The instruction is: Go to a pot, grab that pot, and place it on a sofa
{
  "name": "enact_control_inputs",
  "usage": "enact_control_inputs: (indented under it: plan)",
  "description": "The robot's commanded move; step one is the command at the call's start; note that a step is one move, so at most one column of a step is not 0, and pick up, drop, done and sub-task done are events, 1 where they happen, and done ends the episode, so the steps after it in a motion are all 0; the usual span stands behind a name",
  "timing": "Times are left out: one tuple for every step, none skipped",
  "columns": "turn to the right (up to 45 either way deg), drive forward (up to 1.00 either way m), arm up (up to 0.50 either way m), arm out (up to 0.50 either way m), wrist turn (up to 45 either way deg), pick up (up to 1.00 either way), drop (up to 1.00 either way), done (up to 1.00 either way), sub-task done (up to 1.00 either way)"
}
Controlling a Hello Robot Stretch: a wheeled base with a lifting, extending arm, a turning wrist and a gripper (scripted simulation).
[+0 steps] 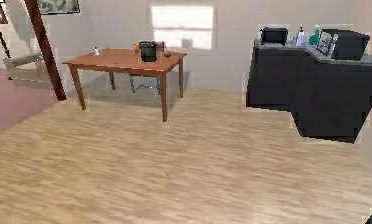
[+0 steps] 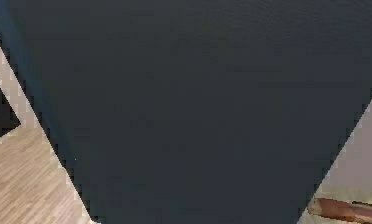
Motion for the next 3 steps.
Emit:
enact_control_inputs:
  plan:
    - [3.0, 0.0, 0.0, 0.0, 0.0, 0.0, 0.0, 0.0, 0.0]
    - [0.0, 0.45, 0.0, 0.0, 0.0, 0.0, 0.0, 0.0, 0.0]
    - [27.0, 0.0, 0.0, 0.0, 0.0, 0.0, 0.0, 0.0, 0.0]
